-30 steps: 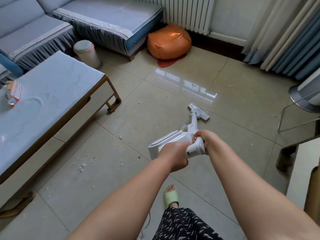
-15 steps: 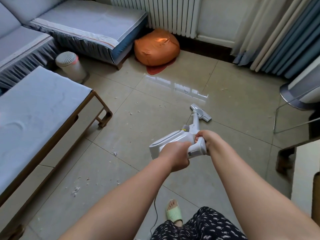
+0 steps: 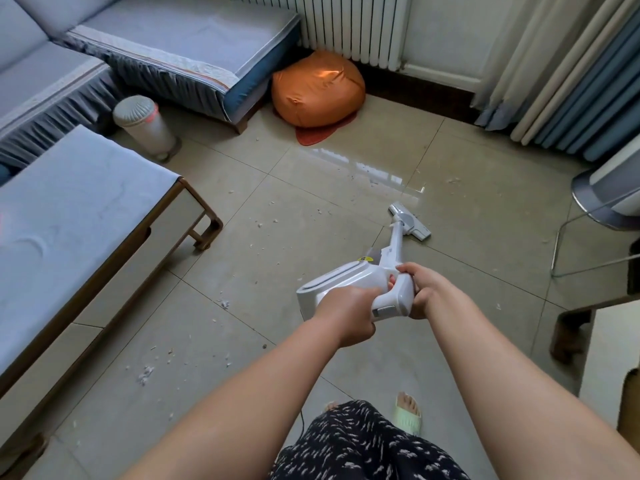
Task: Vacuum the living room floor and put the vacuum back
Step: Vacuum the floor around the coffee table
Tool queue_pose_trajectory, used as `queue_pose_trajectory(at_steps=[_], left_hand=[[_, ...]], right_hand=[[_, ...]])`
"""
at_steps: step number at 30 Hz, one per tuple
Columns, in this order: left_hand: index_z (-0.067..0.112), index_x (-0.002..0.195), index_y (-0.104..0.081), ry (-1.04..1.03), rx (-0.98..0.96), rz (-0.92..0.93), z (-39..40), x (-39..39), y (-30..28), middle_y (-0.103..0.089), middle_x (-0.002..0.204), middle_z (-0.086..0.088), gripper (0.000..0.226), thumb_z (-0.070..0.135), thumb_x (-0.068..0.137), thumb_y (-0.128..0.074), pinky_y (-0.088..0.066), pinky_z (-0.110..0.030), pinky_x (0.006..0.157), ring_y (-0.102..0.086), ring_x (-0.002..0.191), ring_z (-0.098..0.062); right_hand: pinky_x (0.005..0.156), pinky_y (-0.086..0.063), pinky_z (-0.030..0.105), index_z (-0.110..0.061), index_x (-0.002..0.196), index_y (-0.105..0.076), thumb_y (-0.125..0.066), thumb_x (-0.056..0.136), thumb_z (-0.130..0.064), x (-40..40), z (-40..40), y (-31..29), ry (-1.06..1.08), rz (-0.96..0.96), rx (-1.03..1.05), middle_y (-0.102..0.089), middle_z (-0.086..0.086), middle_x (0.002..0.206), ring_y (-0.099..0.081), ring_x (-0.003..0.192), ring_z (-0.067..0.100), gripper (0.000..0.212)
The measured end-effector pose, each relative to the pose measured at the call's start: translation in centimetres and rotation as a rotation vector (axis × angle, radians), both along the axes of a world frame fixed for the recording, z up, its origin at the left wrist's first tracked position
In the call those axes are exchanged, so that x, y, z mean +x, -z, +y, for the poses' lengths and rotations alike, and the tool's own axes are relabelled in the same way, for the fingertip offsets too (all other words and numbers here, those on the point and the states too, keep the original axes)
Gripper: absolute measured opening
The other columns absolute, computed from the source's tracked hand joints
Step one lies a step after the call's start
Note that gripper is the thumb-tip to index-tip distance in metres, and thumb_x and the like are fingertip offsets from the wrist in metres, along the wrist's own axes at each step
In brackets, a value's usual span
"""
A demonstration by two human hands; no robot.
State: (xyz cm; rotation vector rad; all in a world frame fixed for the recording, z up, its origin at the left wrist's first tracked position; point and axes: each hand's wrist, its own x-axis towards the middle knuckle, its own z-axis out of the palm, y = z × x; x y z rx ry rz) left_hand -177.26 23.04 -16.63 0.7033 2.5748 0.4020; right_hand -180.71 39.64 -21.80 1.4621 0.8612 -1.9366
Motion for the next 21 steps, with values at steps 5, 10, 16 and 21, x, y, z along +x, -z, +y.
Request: queue_pose_trajectory(at_steps=[5,10,16,21], left_hand=[[0.025,0.117,-0.056,-0.014,-0.022,0.005,3.1,0.8,-0.6,-0.067,0.108,-0.007,0.038,0.016,0.081,-0.058,-0.040,-0.029,0.069,-0.059,0.099,-0.033],[0.026,0.111,-0.057,-0.036,-0.028,0.016,5.9,1.3,-1.3,-0.067,0.104,-0.007,0.033,0.015,0.080,-0.057,-0.040,-0.030,0.066,-0.059,0.095,-0.032],[0.026,0.111,-0.057,-0.056,-0.046,0.007,7.7,2.2,-1.4,-0.067,0.107,-0.005,0.032,0.017,0.080,-0.058,-0.039,-0.029,0.067,-0.060,0.097,-0.032],[0.024,0.110,-0.058,-0.073,-0.034,0.009,8.1,3.7,-0.9,-0.066,0.106,-0.007,0.030,0.017,0.081,-0.057,-0.038,-0.028,0.067,-0.059,0.098,-0.032]], right_hand=[[0.047,-0.056,0.027,-0.003,0.076,-0.062,-0.064,0.082,-0.022,1.1,3.0,0.7,0.120,0.060,-0.194,-0.064,0.007,0.059,-0.061,0.044,0.020,0.021],[0.052,-0.058,0.031,0.003,0.089,-0.063,-0.063,0.067,-0.002,1.3,5.6,1.0,0.275,0.103,-0.405,-0.068,0.008,0.074,-0.064,0.063,0.017,0.022],[0.044,-0.053,0.027,-0.009,0.073,-0.054,-0.074,0.037,0.016,1.7,7.3,2.4,0.281,0.174,-0.473,-0.057,0.002,0.054,-0.057,0.043,0.015,0.049],[0.038,-0.047,0.022,-0.016,0.069,-0.046,-0.067,0.067,-0.011,2.5,7.5,2.8,0.230,0.147,-0.377,-0.050,-0.002,0.045,-0.051,0.035,0.012,0.021]])
